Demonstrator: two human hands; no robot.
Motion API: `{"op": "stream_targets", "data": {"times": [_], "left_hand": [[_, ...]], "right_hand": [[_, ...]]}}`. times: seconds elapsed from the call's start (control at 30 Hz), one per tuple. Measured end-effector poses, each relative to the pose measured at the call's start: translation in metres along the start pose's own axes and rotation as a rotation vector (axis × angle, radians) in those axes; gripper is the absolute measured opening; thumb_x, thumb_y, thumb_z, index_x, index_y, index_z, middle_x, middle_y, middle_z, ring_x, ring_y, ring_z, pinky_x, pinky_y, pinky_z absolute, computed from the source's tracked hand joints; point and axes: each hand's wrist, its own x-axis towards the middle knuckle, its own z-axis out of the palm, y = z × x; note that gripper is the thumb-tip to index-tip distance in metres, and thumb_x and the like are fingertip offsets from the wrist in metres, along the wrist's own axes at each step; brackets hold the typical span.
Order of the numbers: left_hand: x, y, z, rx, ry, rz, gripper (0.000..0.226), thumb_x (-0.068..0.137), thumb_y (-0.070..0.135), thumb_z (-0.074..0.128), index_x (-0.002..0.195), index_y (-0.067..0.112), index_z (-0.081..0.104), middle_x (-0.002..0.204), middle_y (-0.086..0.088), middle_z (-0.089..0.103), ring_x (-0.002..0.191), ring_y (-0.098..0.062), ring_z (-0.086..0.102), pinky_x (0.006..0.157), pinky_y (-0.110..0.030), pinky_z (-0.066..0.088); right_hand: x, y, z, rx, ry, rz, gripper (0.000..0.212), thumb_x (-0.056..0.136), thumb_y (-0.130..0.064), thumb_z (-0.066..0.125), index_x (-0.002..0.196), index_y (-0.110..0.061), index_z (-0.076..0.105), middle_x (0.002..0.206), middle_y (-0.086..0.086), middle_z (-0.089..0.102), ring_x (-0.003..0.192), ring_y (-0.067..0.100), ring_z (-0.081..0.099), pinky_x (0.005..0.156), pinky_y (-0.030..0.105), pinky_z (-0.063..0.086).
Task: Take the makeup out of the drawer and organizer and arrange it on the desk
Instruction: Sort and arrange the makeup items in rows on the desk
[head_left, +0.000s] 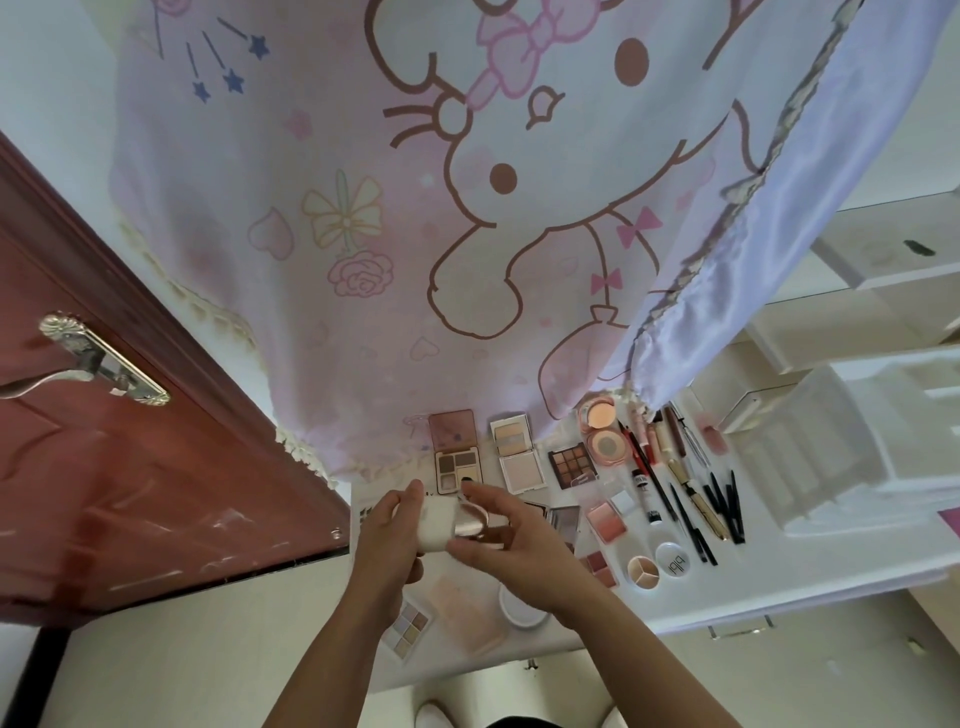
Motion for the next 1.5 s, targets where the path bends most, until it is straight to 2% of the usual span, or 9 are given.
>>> {"op": "stream_targets", "data": {"times": [0.1, 0.27, 0.37, 0.47, 0.67, 0.83, 1.13, 1.33, 1.5], "left_hand": [[-0.002, 0.001, 0.000, 0.025, -0.004, 0.007, 0.031, 0.096, 0.048, 0.053, 0.096, 0.019, 0.062, 0.079, -0.005, 0.056, 0.064, -0.014, 0.045, 0.049, -0.024, 0.032], [0.003, -0.006, -0.010, 0.032, 0.011, -0.033, 0.035, 0.096, 0.049, 0.052, 0.101, 0.015, 0.061, 0.081, -0.007, 0.054, 0.062, -0.014, 0.041, 0.048, -0.024, 0.029], [0.009, -0.011, -0.026, -0.110, 0.052, -0.120, 0.036, 0.097, 0.047, 0.053, 0.101, 0.012, 0.060, 0.071, -0.005, 0.050, 0.050, -0.010, 0.036, 0.041, -0.022, 0.024], [0.011, -0.020, -0.044, -0.339, 0.012, -0.165, 0.035, 0.094, 0.047, 0.057, 0.101, 0.013, 0.060, 0.065, -0.003, 0.047, 0.047, -0.009, 0.032, 0.039, -0.021, 0.027], [0.011, -0.045, -0.072, -0.467, -0.037, -0.165, 0.036, 0.091, 0.030, 0.065, 0.124, 0.015, 0.063, 0.111, -0.006, 0.072, 0.087, -0.017, 0.060, 0.070, -0.029, 0.042], [0.016, -0.074, -0.088, -0.239, 0.148, -0.096, 0.033, 0.082, 0.002, 0.073, 0.110, 0.013, 0.060, 0.114, -0.014, 0.067, 0.096, -0.026, 0.067, 0.080, -0.037, 0.054], [0.062, -0.110, -0.067, 0.417, 0.115, 0.036, 0.031, 0.077, 0.026, 0.081, 0.101, 0.026, 0.061, 0.096, 0.008, 0.068, 0.089, -0.015, 0.064, 0.072, -0.027, 0.048], [0.092, -0.125, -0.047, 0.729, 0.016, 0.123, 0.025, 0.082, 0.018, 0.073, 0.106, 0.019, 0.066, 0.099, 0.003, 0.068, 0.083, -0.013, 0.056, 0.069, -0.025, 0.039], [0.097, -0.131, -0.048, 0.831, 0.012, 0.220, 0.021, 0.083, 0.021, 0.071, 0.104, 0.019, 0.068, 0.101, -0.001, 0.069, 0.093, -0.022, 0.063, 0.073, -0.030, 0.046]], "right_hand": [[-0.001, -0.007, 0.002, 0.001, -0.024, 0.116, 0.042, 0.096, -0.048, 0.056, 0.128, -0.021, 0.060, 0.112, 0.006, 0.068, 0.085, 0.014, 0.070, 0.077, 0.026, 0.058], [0.000, -0.003, 0.002, -0.060, 0.054, -0.030, 0.021, 0.097, -0.023, 0.062, 0.117, -0.031, 0.066, 0.097, 0.001, 0.074, 0.080, 0.008, 0.067, 0.072, 0.026, 0.057], [0.003, -0.003, -0.005, -0.038, 0.162, -0.115, 0.027, 0.095, -0.020, 0.064, 0.109, -0.043, 0.064, 0.089, -0.011, 0.072, 0.077, 0.000, 0.063, 0.070, 0.019, 0.054], [0.007, 0.000, -0.012, -0.016, 0.227, -0.084, 0.026, 0.095, -0.019, 0.064, 0.109, -0.041, 0.062, 0.092, -0.006, 0.073, 0.078, 0.003, 0.066, 0.075, 0.023, 0.056], [0.016, 0.021, -0.005, 0.050, 0.228, 0.087, 0.017, 0.096, -0.019, 0.063, 0.103, -0.034, 0.065, 0.088, -0.004, 0.074, 0.074, 0.005, 0.067, 0.077, 0.029, 0.057], [0.025, 0.059, 0.006, -0.078, 0.209, 0.228, 0.014, 0.095, -0.021, 0.064, 0.109, -0.023, 0.062, 0.092, 0.001, 0.075, 0.079, 0.011, 0.068, 0.070, 0.023, 0.055], [0.034, 0.109, 0.013, -0.451, 0.175, 0.343, 0.025, 0.090, -0.028, 0.067, 0.115, -0.029, 0.066, 0.095, -0.010, 0.072, 0.079, 0.008, 0.069, 0.085, 0.036, 0.058], [0.039, 0.115, 0.015, -0.634, 0.193, 0.345, 0.035, 0.090, -0.027, 0.064, 0.125, -0.026, 0.064, 0.108, -0.007, 0.068, 0.094, 0.010, 0.063, 0.086, 0.024, 0.048], [0.055, 0.118, 0.025, -0.887, 0.168, 0.261, 0.034, 0.090, -0.022, 0.059, 0.124, -0.025, 0.057, 0.114, -0.004, 0.062, 0.099, 0.017, 0.063, 0.086, 0.030, 0.052]]}}
